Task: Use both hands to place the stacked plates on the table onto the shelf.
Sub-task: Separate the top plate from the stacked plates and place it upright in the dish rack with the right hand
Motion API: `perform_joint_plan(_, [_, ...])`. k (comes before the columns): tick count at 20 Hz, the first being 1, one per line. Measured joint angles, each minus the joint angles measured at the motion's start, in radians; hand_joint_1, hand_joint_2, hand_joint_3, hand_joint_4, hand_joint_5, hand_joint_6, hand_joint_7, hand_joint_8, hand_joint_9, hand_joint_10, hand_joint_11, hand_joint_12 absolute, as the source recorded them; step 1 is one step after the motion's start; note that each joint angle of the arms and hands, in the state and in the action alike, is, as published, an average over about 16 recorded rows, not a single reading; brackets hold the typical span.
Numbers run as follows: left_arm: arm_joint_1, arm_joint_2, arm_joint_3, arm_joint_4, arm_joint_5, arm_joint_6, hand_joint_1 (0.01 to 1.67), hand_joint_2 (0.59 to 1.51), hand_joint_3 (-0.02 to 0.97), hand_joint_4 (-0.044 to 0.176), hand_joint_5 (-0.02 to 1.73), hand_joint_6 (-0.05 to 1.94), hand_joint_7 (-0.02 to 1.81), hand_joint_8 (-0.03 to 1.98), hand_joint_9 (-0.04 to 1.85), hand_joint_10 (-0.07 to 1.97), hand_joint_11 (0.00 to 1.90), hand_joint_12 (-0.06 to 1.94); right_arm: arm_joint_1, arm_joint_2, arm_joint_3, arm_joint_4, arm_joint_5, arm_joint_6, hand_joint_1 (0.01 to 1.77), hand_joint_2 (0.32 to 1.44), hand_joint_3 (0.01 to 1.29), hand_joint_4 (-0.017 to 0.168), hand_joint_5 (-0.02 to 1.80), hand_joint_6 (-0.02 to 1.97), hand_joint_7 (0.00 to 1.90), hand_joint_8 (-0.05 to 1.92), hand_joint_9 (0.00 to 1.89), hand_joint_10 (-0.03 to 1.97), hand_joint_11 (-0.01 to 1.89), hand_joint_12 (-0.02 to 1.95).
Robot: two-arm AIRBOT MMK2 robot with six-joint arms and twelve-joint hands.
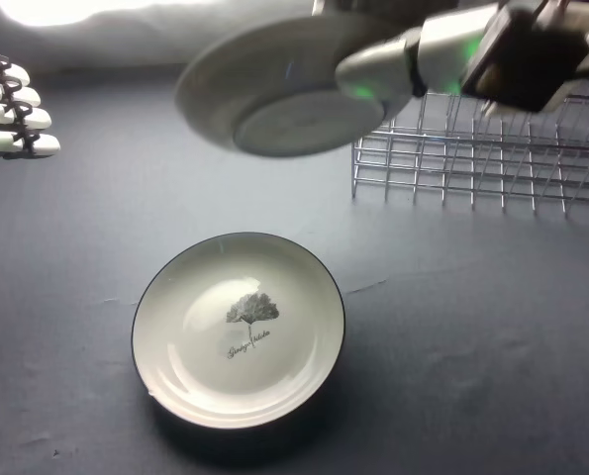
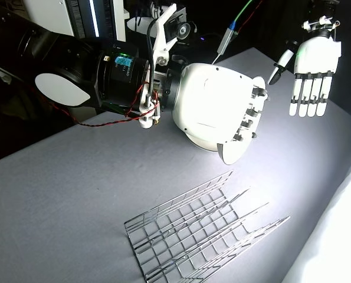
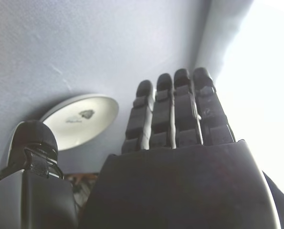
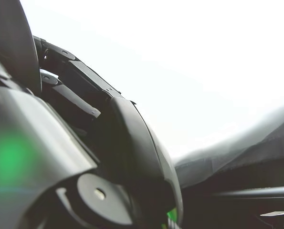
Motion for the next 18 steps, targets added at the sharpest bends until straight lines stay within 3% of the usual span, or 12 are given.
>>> perform_joint_plan(10, [0.007, -0.007, 0.007, 0.002, -0.02, -0.021, 0.02, 1.095, 0.008, 0.001, 0.1, 0.0, 0.11, 0.01, 0.09, 0.01, 0.01, 0.2, 0.036, -0.005, 0.054, 0.103, -0.006, 0.001, 1.28, 1.06, 0.01, 0.01, 0.87, 1.03, 1.01, 0.93, 1.19, 0.04, 0.8, 0.94])
perform_joint_plan(18, [0.025, -0.018, -0.005, 0.005, -0.081, -0.085, 0.02, 1.1, 0.014, 0.001, 0.1, 0.0, 0.1, 0.01, 0.09, 0.01, 0.01, 0.18, 0.051, 0.008, 0.088, 0.125, -0.012, 0.0, 1.28, 1.06, 0.01, 0.009, 0.87, 1.03, 0.99, 0.96, 1.19, 0.03, 0.8, 0.95])
